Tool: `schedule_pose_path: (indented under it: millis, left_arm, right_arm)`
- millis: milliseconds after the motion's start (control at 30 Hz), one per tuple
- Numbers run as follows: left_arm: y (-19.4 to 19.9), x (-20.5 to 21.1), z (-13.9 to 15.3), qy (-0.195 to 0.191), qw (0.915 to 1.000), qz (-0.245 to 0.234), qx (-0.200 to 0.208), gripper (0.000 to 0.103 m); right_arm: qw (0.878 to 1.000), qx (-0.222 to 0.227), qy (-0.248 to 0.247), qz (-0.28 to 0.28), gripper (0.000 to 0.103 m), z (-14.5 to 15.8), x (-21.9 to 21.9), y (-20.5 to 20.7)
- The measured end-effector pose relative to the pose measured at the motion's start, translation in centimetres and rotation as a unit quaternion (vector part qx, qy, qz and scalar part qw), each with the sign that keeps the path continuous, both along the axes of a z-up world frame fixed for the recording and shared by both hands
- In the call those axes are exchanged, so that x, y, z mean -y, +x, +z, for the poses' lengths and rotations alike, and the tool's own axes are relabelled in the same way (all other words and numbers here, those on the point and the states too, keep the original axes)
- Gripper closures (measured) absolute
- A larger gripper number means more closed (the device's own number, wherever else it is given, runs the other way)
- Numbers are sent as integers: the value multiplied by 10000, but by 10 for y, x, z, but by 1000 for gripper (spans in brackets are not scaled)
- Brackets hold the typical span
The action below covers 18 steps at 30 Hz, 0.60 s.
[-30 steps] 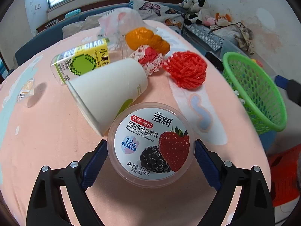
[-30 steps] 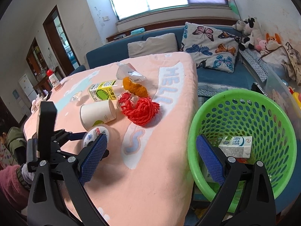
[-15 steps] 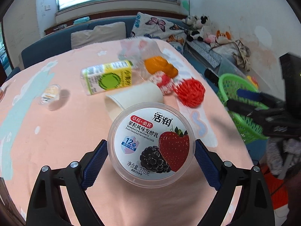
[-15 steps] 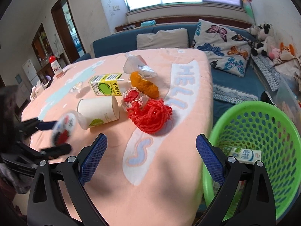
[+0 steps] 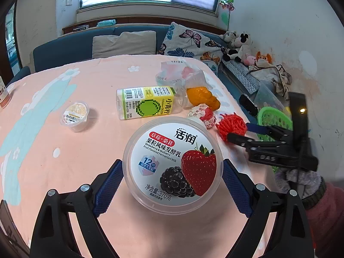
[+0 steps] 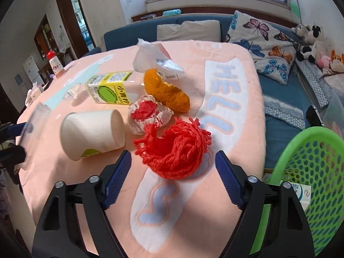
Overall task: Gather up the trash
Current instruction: 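Grasp the strawberry yogurt cup with the left tool while the right tool grasps the red mesh ball, then carry both items over the green basket and open both tools to drop them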
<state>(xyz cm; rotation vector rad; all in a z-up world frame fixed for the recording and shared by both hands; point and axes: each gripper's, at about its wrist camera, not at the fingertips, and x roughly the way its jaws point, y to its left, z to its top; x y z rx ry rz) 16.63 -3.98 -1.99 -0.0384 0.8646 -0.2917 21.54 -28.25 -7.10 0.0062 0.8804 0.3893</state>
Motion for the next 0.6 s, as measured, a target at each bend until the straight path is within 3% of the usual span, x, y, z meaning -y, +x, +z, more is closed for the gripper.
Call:
schedule_pose_path:
  millis: [267, 600]
  left_arm:
    - [3, 6, 4, -53, 10000, -36, 4, 16]
    - [12, 37, 11, -196, 9994, -295, -21, 16]
  right_arm:
    - [9997, -103, 176, -136, 52, -8, 6, 6]
    - [9981, 196, 427, -409, 57, 23, 37, -28]
